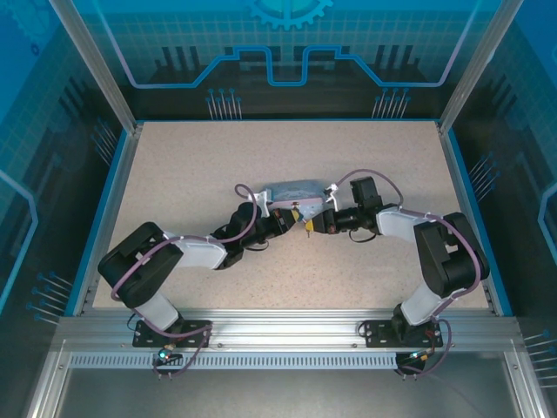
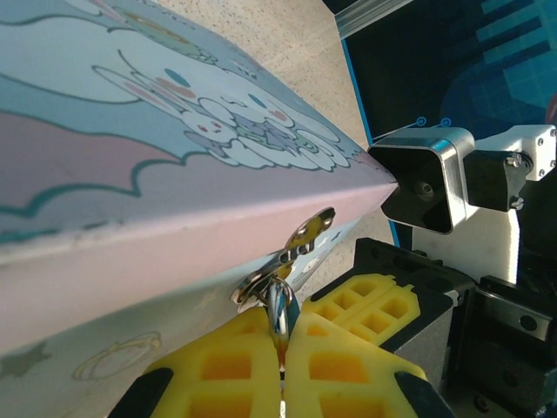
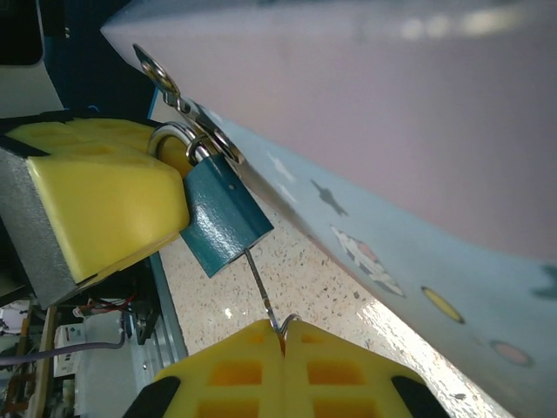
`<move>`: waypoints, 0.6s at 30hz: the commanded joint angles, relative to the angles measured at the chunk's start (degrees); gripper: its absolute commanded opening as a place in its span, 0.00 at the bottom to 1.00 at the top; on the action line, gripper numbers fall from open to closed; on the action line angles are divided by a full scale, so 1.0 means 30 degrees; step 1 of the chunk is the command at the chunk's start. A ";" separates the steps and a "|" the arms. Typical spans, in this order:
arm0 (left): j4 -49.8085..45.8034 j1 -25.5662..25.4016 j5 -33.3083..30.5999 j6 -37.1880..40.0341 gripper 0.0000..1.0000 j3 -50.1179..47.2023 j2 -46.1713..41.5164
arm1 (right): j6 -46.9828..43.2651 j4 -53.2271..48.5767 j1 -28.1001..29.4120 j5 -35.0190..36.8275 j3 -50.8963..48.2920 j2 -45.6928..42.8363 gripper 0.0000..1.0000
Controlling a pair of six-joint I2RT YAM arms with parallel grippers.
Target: Unlock a padlock with a key
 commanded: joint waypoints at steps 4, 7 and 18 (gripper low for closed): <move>0.0422 -0.0232 0.2646 0.0589 0.00 0.0042 -0.0765 | 0.0051 0.1322 -0.0680 -0.1191 0.0432 -0.0336 0.02; 0.0553 -0.0199 0.2888 0.0827 0.00 0.0057 -0.0494 | -0.0064 0.1158 -0.0725 -0.1642 0.0651 -0.0197 0.02; 0.2781 0.0095 0.3848 0.0226 0.00 0.0057 0.0994 | -0.0315 0.1200 -0.1080 -0.3073 0.0500 0.0136 0.00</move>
